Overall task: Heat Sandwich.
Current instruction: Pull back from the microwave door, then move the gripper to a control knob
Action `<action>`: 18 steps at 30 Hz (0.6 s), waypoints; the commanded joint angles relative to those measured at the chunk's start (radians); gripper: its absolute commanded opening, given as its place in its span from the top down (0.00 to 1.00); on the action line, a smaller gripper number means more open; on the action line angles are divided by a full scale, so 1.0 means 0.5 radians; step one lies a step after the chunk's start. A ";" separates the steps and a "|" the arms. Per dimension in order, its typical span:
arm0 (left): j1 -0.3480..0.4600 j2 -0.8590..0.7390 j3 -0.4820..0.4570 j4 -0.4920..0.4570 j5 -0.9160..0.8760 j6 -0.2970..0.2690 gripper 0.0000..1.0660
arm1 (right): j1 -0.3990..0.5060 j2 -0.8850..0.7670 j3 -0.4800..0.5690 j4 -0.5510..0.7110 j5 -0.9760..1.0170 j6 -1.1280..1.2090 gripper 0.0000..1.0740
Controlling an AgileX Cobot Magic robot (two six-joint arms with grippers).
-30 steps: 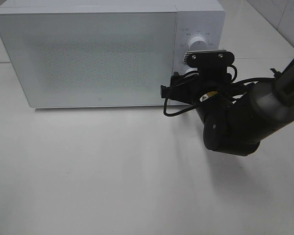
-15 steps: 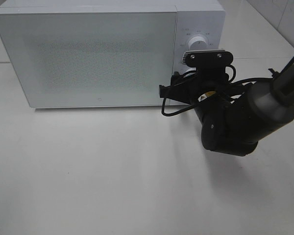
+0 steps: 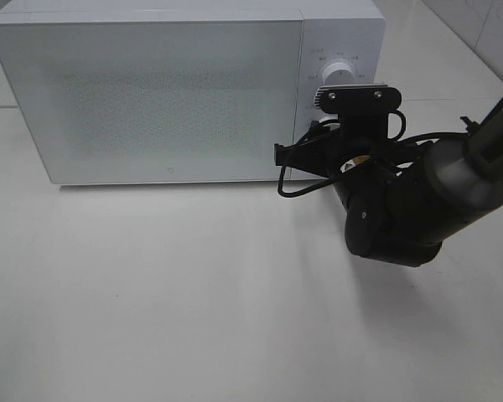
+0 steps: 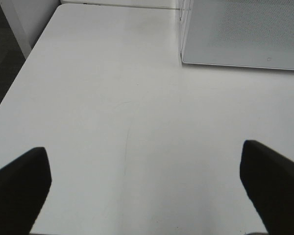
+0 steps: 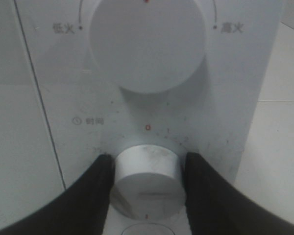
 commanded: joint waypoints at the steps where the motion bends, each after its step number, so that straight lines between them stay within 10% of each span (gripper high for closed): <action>1: 0.002 -0.042 0.002 -0.010 -0.018 0.008 0.06 | 0.008 -0.018 -0.028 -0.054 -0.018 -0.022 0.91; 18: 0.002 -0.042 0.002 -0.010 -0.018 0.008 0.06 | 0.008 -0.018 -0.030 -0.086 -0.068 0.626 0.90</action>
